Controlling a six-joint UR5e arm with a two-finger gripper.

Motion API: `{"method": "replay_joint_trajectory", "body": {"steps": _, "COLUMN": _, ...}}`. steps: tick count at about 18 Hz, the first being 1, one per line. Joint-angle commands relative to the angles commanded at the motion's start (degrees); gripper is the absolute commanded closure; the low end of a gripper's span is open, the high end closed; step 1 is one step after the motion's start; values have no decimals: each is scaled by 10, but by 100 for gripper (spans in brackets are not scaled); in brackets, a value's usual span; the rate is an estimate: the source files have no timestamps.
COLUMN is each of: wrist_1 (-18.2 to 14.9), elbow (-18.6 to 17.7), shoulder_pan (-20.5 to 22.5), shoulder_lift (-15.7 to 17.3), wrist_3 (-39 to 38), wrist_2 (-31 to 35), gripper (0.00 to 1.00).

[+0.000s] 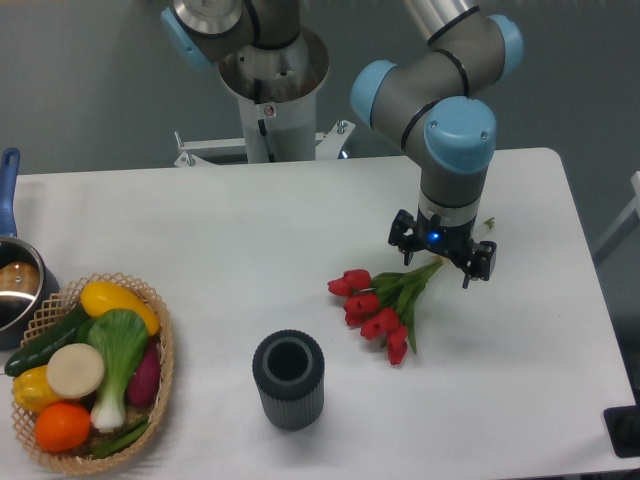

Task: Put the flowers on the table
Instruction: 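Lower the red tulips onto the table and open the gripper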

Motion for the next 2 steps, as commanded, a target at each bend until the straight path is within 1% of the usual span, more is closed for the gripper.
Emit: {"method": "replay_joint_trajectory", "body": {"steps": 2, "wrist_1": 4, "elbow": -3, "shoulder_pan": -1, "shoulder_lift": -1, "wrist_3": 0, "wrist_2": 14, "gripper": 0}}
